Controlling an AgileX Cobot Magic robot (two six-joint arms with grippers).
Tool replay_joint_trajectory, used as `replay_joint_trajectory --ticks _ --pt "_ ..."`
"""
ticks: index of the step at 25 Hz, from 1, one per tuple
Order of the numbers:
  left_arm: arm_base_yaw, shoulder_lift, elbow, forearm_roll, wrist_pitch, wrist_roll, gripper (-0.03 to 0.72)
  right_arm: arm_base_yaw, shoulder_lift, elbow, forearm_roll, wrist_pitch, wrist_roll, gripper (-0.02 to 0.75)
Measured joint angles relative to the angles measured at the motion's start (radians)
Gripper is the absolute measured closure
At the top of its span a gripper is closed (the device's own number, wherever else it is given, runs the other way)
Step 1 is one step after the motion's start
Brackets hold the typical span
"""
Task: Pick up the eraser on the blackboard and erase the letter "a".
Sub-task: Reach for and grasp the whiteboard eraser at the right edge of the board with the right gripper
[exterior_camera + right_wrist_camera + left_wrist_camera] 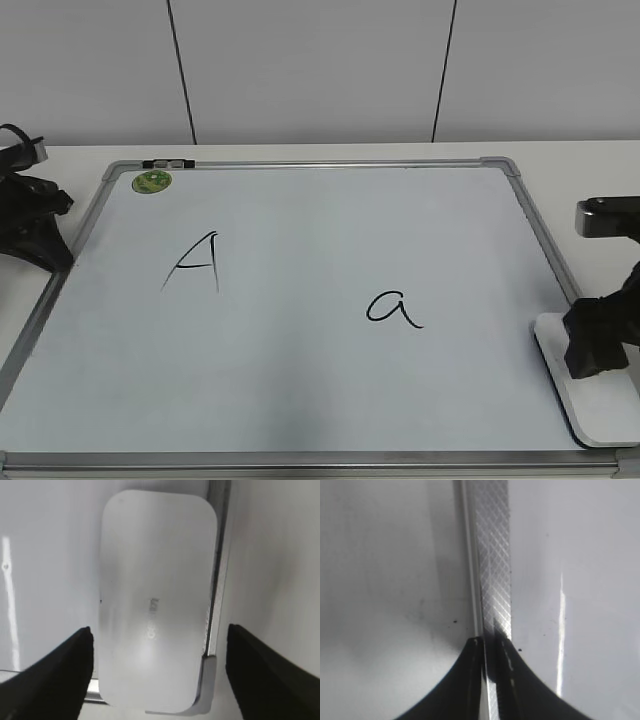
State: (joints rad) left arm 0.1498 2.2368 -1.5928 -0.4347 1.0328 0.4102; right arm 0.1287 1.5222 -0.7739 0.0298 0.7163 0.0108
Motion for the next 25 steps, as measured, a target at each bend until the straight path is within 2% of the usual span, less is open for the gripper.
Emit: replay_joint_trajectory --ticks 6,25 --pt "0.000 0.000 0.000 0.000 0.000 -0.002 0.653 0.000 0.047 -0.019 0.002 -0.017 0.001 0.097" --pt "0.000 0.000 0.000 0.000 0.000 -0.002 0.653 0.000 0.170 -0.025 0.044 -0.048 0.001 0.114"
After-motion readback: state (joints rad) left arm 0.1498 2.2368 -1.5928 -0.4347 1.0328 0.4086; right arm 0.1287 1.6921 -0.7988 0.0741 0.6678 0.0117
